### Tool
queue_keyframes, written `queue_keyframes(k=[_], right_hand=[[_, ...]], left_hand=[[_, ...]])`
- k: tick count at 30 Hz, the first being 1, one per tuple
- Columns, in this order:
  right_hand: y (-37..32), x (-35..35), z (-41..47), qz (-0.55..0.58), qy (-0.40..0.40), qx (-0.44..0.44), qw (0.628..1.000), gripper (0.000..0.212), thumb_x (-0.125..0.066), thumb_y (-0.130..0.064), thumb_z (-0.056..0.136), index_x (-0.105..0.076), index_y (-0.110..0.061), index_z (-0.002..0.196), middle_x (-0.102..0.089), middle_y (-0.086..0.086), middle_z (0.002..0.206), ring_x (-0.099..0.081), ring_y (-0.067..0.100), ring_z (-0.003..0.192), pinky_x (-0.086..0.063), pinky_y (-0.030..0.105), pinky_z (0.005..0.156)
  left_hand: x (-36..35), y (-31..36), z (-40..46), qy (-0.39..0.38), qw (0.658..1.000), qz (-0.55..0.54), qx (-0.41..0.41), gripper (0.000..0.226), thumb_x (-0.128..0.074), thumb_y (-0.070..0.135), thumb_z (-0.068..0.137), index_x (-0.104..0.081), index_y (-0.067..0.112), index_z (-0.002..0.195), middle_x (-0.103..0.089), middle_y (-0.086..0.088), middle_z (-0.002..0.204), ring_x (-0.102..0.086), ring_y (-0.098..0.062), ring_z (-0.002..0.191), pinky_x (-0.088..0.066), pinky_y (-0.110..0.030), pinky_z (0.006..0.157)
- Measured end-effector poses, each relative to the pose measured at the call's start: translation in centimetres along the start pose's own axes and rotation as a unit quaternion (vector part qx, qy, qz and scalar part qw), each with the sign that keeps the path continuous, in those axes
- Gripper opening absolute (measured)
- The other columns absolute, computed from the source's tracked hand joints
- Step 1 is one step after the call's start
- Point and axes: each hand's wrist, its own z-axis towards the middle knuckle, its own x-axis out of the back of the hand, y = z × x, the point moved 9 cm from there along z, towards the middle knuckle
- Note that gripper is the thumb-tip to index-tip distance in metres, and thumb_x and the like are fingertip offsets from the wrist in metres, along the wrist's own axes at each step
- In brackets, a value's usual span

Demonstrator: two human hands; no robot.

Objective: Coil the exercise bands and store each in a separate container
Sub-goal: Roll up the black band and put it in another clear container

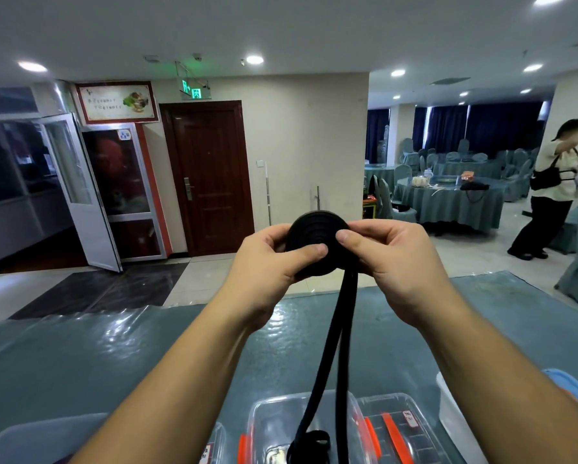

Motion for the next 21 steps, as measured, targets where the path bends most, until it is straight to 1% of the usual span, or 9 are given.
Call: queue_keyframes(k=[2,4,6,8,10,12,15,19,21], right_hand=[[-0.1,0.0,-0.2,-0.027,-0.019,-0.001,0.999,0.022,-0.075,-0.004,0.093,-0.086,-0.023,0.091,-0.083,0.008,0.089,-0.081,0.022,0.084,-0.063,0.026,0.074],[0.0,-0.1,-0.3,-0.029,-0.03,-0.004,0.999,0.021,-0.074,-0.004,0.093,-0.086,-0.022,0.093,-0.083,0.008,0.09,-0.081,0.021,0.084,-0.062,0.025,0.074],[0.0,-0.2,-0.3,-0.005,-0.027,0.0,1.0,0.02,-0.074,-0.006,0.094,-0.086,-0.022,0.095,-0.083,0.008,0.092,-0.081,0.021,0.084,-0.062,0.023,0.073],[0.2,-0.2,-0.3,0.019,-0.021,0.004,1.0,0.019,-0.073,-0.008,0.094,-0.086,-0.023,0.096,-0.083,0.009,0.093,-0.081,0.02,0.085,-0.062,0.024,0.073],[0.6,-0.1,-0.5,0.024,-0.02,0.002,1.0,0.018,-0.073,-0.01,0.094,-0.086,-0.023,0.096,-0.083,0.009,0.093,-0.081,0.021,0.085,-0.063,0.026,0.074],[0.8,-0.1,-0.7,0.009,-0.034,-0.001,0.999,0.022,-0.072,-0.008,0.096,-0.086,-0.024,0.096,-0.083,0.008,0.093,-0.081,0.021,0.086,-0.063,0.027,0.075],[0.7,-0.2,-0.7,-0.006,-0.053,-0.009,0.999,0.03,-0.071,-0.004,0.095,-0.086,-0.029,0.091,-0.083,0.002,0.092,-0.08,0.017,0.084,-0.063,0.025,0.074],[0.7,0.0,-0.3,-0.015,-0.046,-0.004,0.999,0.017,-0.075,-0.01,0.093,-0.086,-0.023,0.095,-0.083,0.008,0.09,-0.081,0.022,0.085,-0.062,0.024,0.073],[0.7,0.2,-0.3,-0.023,-0.049,0.003,0.999,0.017,-0.075,-0.011,0.093,-0.086,-0.024,0.096,-0.083,0.008,0.09,-0.081,0.022,0.085,-0.062,0.024,0.073]], left_hand=[[0.0,-0.1,0.0,-0.013,0.999,0.035,0.007,0.03,-0.078,-0.006,0.083,-0.073,0.002,0.112,-0.079,-0.016,0.1,-0.077,-0.025,0.091,-0.062,-0.031,0.078],[0.0,0.3,0.1,-0.029,0.997,0.07,0.007,0.029,-0.08,-0.007,0.081,-0.075,0.004,0.108,-0.08,-0.011,0.093,-0.077,-0.02,0.084,-0.06,-0.025,0.069],[0.0,0.4,0.2,-0.032,0.999,0.042,0.011,0.028,-0.079,-0.007,0.082,-0.074,0.002,0.108,-0.079,-0.011,0.09,-0.077,-0.022,0.08,-0.059,-0.024,0.065],[-0.1,0.1,0.1,-0.023,0.999,-0.011,0.021,0.03,-0.077,-0.005,0.084,-0.071,-0.001,0.114,-0.078,-0.015,0.096,-0.077,-0.025,0.086,-0.061,-0.029,0.07],[-0.1,-0.4,0.0,-0.011,0.999,-0.033,0.026,0.032,-0.076,-0.002,0.086,-0.069,0.0,0.118,-0.078,-0.016,0.1,-0.077,-0.026,0.09,-0.062,-0.031,0.074],[-0.1,-0.5,0.0,-0.022,0.999,-0.016,0.023,0.029,-0.075,0.0,0.088,-0.071,0.0,0.116,-0.077,-0.018,0.102,-0.076,-0.027,0.091,-0.061,-0.03,0.073],[0.0,-0.2,0.2,-0.043,0.998,0.024,0.026,0.02,-0.073,0.01,0.093,-0.077,0.003,0.111,-0.078,-0.02,0.104,-0.077,-0.024,0.089,-0.06,-0.026,0.068],[0.0,-0.9,0.4,-0.018,0.999,-0.006,0.033,0.021,-0.07,0.018,0.096,-0.077,0.006,0.112,-0.078,-0.014,0.103,-0.074,-0.019,0.091,-0.061,-0.028,0.074],[0.0,-1.7,0.3,-0.008,0.998,-0.027,0.049,0.023,-0.069,0.019,0.097,-0.075,0.006,0.115,-0.077,-0.014,0.105,-0.073,-0.021,0.094,-0.062,-0.031,0.079]])
